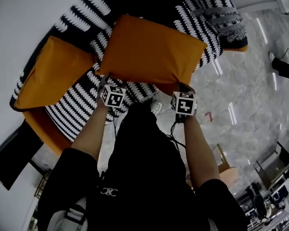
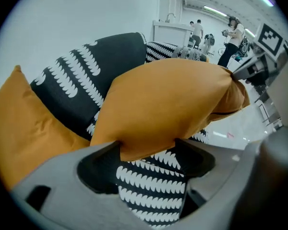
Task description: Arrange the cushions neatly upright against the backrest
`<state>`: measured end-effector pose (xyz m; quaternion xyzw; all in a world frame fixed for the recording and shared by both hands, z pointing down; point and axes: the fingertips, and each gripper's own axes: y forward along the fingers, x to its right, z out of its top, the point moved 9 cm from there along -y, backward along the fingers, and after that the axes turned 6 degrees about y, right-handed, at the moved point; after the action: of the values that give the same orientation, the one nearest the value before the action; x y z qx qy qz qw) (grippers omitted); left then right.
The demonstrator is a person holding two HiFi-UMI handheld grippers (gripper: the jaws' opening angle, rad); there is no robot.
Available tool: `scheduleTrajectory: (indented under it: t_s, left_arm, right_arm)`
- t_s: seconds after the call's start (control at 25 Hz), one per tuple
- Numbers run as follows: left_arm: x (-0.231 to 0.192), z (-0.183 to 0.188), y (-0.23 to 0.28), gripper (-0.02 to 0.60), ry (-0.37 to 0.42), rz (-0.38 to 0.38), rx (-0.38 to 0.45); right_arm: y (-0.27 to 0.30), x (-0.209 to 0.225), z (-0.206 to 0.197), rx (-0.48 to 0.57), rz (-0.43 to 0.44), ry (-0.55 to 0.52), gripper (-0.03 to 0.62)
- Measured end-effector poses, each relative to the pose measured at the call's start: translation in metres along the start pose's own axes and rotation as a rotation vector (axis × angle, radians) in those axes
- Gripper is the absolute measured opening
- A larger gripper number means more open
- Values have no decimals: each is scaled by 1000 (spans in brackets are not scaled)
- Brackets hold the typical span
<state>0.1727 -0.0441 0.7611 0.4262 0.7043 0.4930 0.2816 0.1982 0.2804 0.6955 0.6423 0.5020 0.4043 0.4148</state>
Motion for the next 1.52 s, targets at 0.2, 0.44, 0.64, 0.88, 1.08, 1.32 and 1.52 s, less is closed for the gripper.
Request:
scheduleTrajectory:
  t_s: [0.2,0.44,0.64,0.88,1.08,1.32,1.52]
  left_arm:
    - [-13,34,3,317,-114,-65,10]
    - [-25,71,-6,46,-114,-87,58]
    - [-18,93,-49,35,-138,-98,103]
    - [6,109,-105,34,-231,-90,188]
    - [46,90,-153,34,-300,-101,235]
    - [84,85,-181,34,-318,-143,251]
    - [78,110,-171,34,-346,-160,233]
  right_arm:
    - [-7,9,38,48,-10,15,11]
    - [-6,19,67,81,-3,16,11]
    - [-30,33,73,120,8,24,9]
    - [-72,49,78,182,-2,-76,9]
    - [-114,60,61,220,5,-131,9]
    - [-136,83,70,196,42,-223,9]
    - [-125,92,107,169,34,-284,9]
